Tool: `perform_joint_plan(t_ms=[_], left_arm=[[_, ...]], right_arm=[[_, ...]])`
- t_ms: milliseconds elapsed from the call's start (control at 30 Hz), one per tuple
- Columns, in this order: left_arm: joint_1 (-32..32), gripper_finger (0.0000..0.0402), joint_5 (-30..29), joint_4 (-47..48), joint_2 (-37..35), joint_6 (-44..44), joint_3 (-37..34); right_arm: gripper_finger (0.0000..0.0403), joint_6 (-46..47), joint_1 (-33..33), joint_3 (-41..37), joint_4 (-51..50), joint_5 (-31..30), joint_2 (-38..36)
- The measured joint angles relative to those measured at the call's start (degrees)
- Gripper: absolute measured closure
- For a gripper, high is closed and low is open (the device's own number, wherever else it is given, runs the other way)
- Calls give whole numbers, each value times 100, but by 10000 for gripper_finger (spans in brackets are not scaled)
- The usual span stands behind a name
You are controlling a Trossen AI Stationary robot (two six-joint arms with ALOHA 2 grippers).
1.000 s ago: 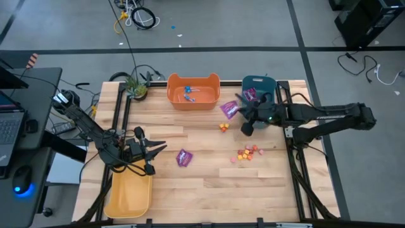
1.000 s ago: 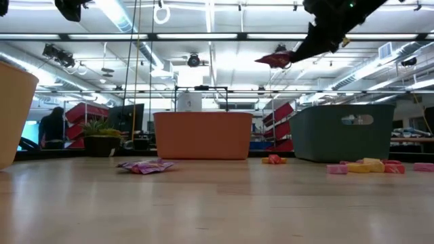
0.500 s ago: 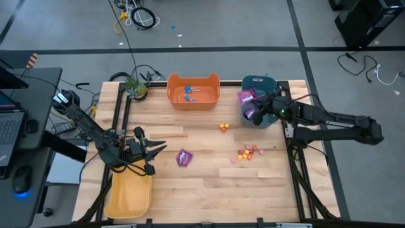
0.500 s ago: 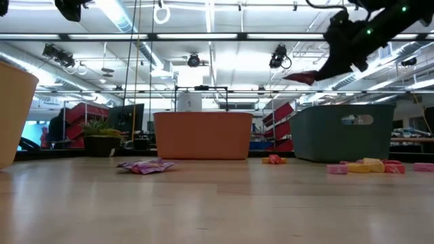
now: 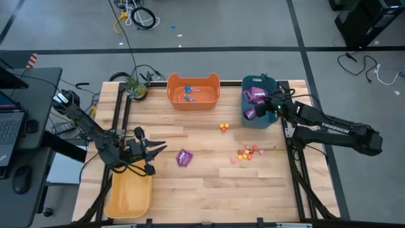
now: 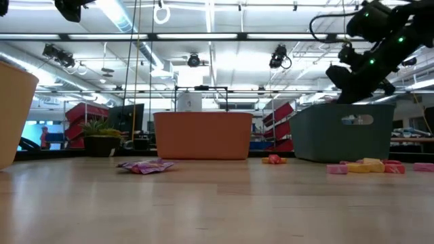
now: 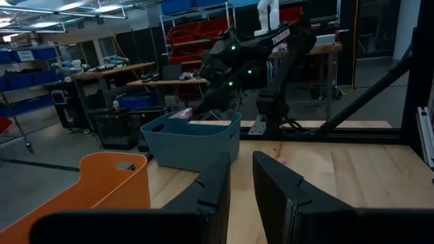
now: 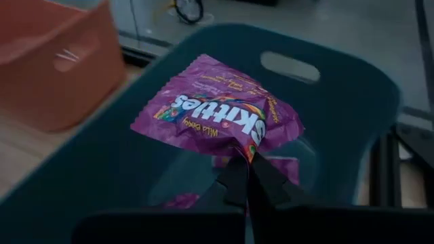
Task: Sort candy
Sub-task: Put the right purple candy into the blue bin
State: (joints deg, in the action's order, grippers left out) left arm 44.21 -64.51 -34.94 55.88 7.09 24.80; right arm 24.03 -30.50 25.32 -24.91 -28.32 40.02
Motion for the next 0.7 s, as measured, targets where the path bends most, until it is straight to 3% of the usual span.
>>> perform_joint_plan(t_ms=[167,467,700], left_arm=[[-1,335,0,0,0,-2,0],[0,335,0,0,0,-7,0],[-1,335,0,0,-1,-2,0]], right_arm=[[403,-13,-434,0,-46,473,313],[403,-308,-1096,0,-144,629,1041],[403,-428,-1559,0,245,1164,1534]])
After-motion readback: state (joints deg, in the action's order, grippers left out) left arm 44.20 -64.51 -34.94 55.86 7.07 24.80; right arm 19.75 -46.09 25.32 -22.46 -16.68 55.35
